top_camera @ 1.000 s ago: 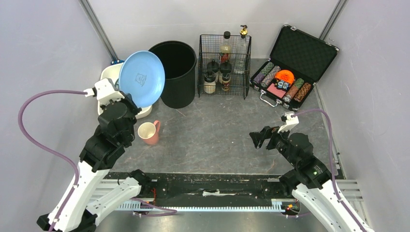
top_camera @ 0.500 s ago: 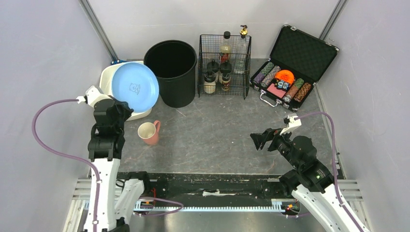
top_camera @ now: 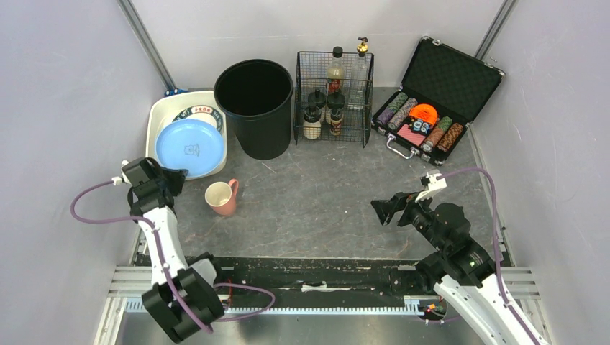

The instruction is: Clear the kitchen counter

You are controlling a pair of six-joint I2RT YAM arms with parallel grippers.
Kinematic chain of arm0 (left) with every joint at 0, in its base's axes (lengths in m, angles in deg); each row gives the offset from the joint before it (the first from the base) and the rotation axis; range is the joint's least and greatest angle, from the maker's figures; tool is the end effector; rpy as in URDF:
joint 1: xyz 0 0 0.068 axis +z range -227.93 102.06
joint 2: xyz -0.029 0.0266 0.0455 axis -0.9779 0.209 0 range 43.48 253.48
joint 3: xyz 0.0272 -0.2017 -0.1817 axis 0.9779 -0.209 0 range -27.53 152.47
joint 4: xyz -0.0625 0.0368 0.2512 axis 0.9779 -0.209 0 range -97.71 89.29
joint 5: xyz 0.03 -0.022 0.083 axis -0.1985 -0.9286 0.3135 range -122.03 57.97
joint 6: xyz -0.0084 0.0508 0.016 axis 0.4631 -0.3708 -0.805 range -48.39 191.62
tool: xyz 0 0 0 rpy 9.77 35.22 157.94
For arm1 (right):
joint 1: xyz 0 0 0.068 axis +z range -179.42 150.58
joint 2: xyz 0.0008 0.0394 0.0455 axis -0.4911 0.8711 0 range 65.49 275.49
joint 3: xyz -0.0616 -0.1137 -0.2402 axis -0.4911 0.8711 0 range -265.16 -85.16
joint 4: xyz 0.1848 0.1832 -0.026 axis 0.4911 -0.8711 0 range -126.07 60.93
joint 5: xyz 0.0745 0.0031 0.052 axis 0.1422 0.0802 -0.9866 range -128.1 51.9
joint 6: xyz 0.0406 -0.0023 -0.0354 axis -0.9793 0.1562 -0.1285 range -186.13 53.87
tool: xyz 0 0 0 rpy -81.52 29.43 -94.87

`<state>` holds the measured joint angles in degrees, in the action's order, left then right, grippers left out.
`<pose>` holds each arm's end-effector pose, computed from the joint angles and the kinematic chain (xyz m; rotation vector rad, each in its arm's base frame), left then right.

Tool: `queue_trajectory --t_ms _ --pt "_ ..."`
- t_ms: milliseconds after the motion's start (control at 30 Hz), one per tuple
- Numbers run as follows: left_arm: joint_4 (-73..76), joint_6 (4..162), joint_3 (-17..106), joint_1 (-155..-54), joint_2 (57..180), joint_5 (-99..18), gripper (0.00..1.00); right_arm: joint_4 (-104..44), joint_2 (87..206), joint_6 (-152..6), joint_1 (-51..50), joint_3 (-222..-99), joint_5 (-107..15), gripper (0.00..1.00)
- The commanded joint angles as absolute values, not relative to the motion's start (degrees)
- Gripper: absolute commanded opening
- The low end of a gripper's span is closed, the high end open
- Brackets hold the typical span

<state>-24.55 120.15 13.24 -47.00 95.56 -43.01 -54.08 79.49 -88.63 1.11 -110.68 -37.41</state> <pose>0.1740 0.0964 0.2699 -1.3186 1.7572 -0.3825 0.0851 0.0498 0.2594 -0.1210 1.8500 0.6426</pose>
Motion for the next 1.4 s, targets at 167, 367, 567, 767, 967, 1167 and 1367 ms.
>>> queue_trajectory --t_ms 167,367,567,767,967,1167,1367 --pt "-11.6 129.3 15.4 -45.8 104.7 -48.0 0.02 -50.0 79.5 -89.4 1.0 -107.4 -40.1 0.91" --pt "-8.7 130.9 18.4 -45.9 112.7 -45.9 0.02 -49.1 81.4 -88.7 1.0 -107.3 -40.5 0.92" --pt "-7.7 130.2 22.0 -47.3 118.8 -41.9 0.02 -47.8 82.6 -88.4 1.1 -106.8 -40.6 0.92" --pt "-6.8 130.2 26.4 -50.7 124.9 -37.6 0.02 -46.3 84.7 -87.7 1.1 -106.1 -40.9 0.92" --pt "-6.1 131.3 31.4 -54.3 132.0 -33.7 0.02 -45.2 87.1 -86.5 1.1 -106.2 -40.9 0.92" --pt "-4.9 133.2 34.4 -55.8 137.3 -30.5 0.02 -43.1 89.4 -85.9 1.1 -105.2 -41.0 0.92" --pt "-3.5 134.6 36.1 -56.5 141.6 -27.0 0.02 -40.7 92.8 -84.7 1.0 -104.4 -41.1 0.92"
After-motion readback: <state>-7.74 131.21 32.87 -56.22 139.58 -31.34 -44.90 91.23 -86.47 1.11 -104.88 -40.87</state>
